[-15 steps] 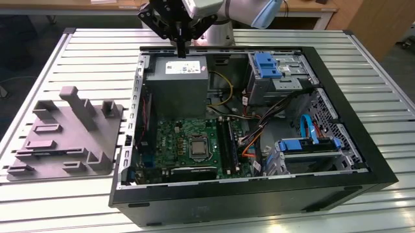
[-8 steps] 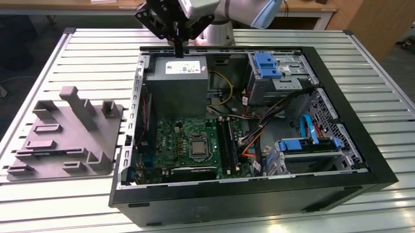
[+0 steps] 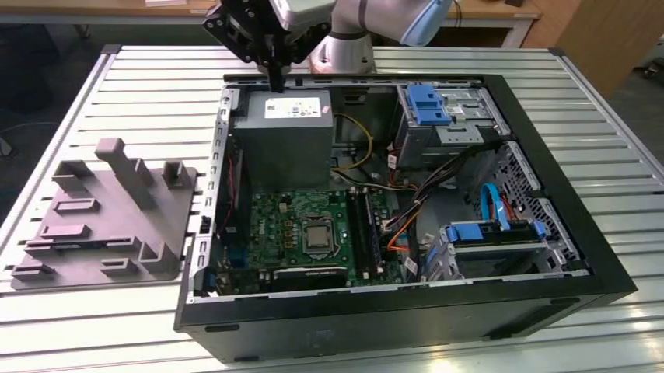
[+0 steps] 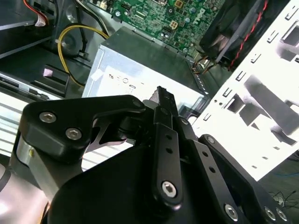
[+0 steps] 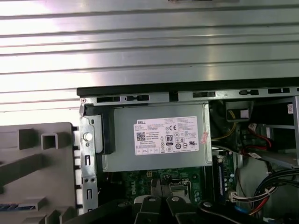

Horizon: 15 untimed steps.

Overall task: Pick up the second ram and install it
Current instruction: 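Reach for the second ram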

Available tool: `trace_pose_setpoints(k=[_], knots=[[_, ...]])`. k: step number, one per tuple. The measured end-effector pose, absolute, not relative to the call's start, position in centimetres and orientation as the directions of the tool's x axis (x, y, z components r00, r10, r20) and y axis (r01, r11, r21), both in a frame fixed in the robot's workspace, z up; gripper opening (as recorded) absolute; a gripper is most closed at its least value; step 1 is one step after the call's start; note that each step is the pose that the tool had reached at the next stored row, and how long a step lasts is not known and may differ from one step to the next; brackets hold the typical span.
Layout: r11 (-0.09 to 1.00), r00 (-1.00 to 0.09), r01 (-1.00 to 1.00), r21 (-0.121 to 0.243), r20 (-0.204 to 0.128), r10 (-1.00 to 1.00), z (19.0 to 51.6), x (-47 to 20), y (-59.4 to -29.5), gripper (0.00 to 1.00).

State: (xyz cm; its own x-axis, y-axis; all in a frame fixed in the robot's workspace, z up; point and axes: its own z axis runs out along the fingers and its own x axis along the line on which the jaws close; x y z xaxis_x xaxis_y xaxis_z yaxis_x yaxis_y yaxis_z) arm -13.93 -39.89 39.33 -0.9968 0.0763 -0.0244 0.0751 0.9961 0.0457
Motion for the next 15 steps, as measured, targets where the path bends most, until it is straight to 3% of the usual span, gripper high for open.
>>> trace_pose_setpoints(k=[15], knots=[[0.996,-0.997,0.075,0.050,-0.024,0.076,39.3,-15.9,-39.9,0.10]])
